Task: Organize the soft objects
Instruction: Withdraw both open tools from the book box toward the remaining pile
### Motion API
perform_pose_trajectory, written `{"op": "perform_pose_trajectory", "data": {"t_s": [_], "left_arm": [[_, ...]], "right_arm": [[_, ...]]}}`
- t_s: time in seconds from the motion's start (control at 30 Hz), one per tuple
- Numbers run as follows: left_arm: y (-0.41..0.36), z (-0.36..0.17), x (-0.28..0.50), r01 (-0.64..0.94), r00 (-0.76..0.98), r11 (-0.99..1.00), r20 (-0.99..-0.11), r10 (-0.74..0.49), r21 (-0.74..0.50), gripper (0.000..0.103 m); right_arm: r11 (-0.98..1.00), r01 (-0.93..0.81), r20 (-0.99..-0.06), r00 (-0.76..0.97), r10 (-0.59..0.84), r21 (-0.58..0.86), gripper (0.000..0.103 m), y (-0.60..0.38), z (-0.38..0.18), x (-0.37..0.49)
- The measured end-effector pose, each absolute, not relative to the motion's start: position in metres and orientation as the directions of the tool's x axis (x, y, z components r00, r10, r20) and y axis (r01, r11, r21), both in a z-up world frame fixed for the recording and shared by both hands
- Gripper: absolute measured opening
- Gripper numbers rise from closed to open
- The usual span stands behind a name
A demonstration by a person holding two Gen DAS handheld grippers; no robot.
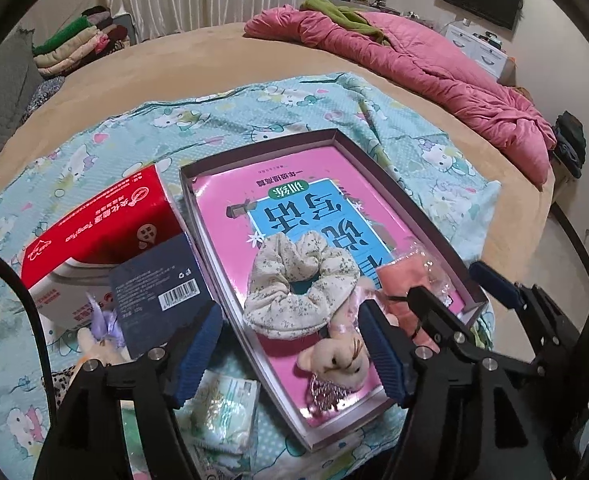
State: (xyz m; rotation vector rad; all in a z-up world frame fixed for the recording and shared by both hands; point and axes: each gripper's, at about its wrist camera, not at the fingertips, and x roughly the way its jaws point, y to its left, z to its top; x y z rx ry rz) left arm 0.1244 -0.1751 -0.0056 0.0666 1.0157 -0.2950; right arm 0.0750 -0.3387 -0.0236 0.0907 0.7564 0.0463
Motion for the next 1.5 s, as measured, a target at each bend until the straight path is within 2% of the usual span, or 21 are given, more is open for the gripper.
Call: {"op": "perform_pose_trajectory", "data": {"t_s": [0.37,1.0,1.5], "left_arm": [[-0.166,0.013,0.106,0.264,0.542,0.964,-0.82,-0.187,-0.045,0.083],[-0.133,0.041,0.081,0.22,0.601,0.975,-0.784,-0.158,-0.028,0.083],[-0.086,0.065,0.068,0.168,0.636,0.985,-0.757,-0.146,-0.049,0.083]], "right_arm": [[0.996,0.005,-0.605,0.795,0.048,0.086,0.08,-0.342,-0.006,0.062],[0.997,0.002,-0.512,0.858,0.04,0.082,0.08,-0.335,0.02,0.04],[0.984,-0.087,-0.491,0.857,0.155,0.158,0.08,-0.305,0.063,0.027]]}}
